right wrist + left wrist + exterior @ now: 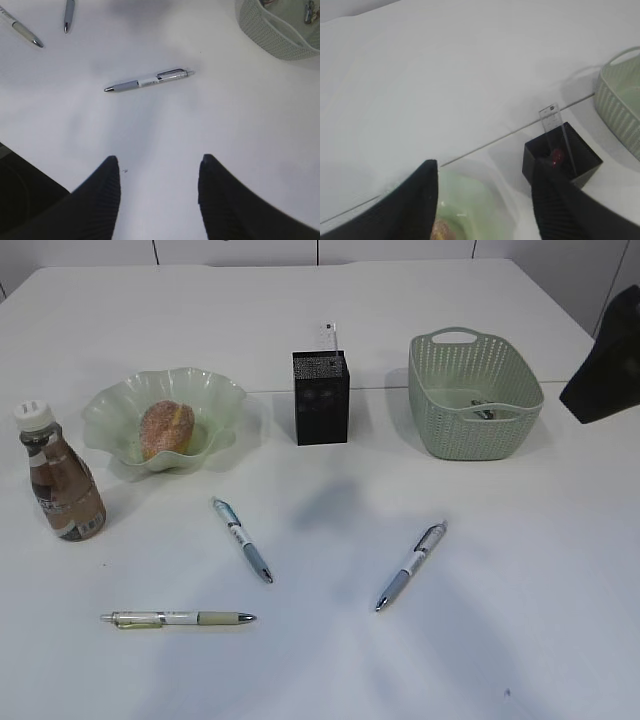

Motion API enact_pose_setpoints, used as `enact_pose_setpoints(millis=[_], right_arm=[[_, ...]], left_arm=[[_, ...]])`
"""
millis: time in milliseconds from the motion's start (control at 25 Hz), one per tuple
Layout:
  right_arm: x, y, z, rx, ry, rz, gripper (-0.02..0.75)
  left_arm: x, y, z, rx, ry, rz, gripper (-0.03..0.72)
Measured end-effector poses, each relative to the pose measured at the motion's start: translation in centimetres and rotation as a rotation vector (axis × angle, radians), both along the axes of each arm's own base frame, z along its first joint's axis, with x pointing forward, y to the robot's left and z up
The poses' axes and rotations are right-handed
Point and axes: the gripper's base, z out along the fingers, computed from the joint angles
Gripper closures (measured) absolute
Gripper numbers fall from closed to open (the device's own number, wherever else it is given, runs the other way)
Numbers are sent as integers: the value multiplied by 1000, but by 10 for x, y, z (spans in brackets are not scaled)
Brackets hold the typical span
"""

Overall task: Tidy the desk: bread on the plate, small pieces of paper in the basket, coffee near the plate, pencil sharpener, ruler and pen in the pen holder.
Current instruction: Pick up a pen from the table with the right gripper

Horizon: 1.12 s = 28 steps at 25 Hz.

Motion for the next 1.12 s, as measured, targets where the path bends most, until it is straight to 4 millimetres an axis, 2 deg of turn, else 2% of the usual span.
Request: enact_pose_setpoints(millis=[160,320,400,520,720,1120], right_arm=[[-1,0,1,2,-2,0,332],[-5,-2,4,9,-17,0,331],[-7,-3,7,13,-27,0,331],[-10,-4,9,16,-36,0,331],[-19,-7,17,29,-69,0,332],[-38,-12,30,71,-122,6,332]], left_arm=[[-23,31,34,3,36,65,291],[-49,73,67,-15,72,171,293],[-63,92,78,-12,107,220,292],[-88,109,89,8,191,266,292],[-118,118,105,14,232,285,292],[-176,130,149,-11,90,263,295]])
